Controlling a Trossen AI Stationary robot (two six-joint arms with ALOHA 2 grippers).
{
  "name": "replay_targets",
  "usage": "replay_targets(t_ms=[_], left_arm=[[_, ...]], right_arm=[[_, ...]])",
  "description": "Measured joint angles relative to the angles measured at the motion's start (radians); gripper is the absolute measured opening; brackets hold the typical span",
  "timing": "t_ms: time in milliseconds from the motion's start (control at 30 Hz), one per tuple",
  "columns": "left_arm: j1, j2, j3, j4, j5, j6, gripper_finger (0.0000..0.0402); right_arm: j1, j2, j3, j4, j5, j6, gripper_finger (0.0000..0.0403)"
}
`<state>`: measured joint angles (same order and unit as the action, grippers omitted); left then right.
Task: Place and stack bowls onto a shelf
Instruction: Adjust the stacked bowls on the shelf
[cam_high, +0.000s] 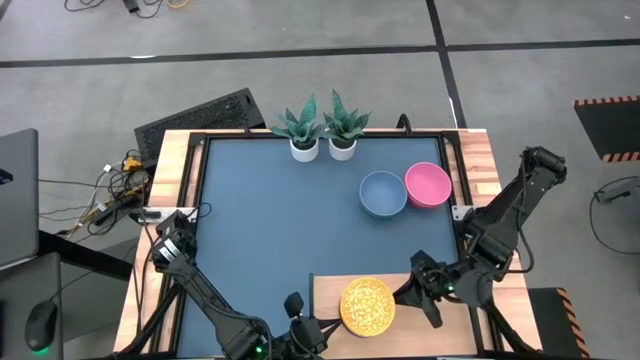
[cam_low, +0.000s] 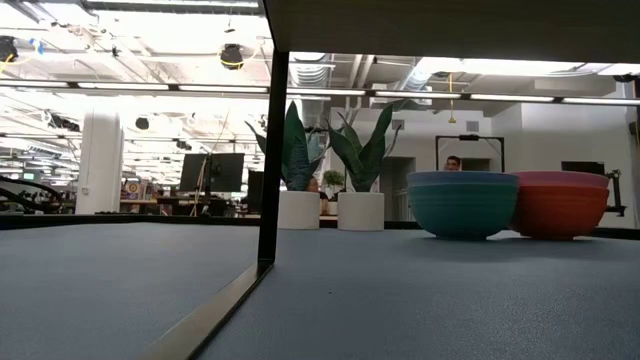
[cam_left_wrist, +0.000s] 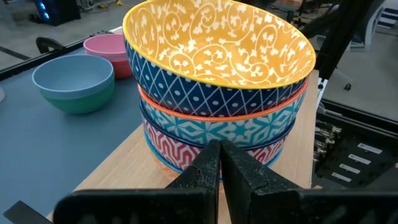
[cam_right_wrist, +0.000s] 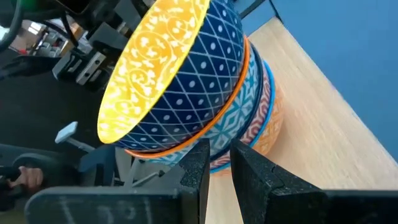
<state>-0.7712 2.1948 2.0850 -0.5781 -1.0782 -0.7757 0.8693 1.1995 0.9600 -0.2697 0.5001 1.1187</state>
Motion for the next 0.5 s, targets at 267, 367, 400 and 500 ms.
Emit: replay_targets(t_ms=[267, 367, 400, 500], left_arm=[[0.004, 0.0, 0.0, -0.011, 0.02, -0.005, 0.0], [0.005, 0.0, 0.0, -0.015, 0.024, -0.02, 0.0], [0.005, 0.0, 0.0, -0.015, 0.024, -0.02, 0.0], [0.005, 0.0, 0.0, -0.015, 0.023, 0.004, 0.0]], right_arm=[[-0.015, 0.0, 0.0, -0.014, -0.008, -0.002, 0.009], [-0.015, 0.0, 0.0, -0.014, -0.009, -0.002, 0.009], [-0.015, 0.0, 0.0, -0.014, -0.009, -0.002, 0.009], [-0.015, 0.0, 0.0, -0.014, -0.009, -0.005, 0.009]])
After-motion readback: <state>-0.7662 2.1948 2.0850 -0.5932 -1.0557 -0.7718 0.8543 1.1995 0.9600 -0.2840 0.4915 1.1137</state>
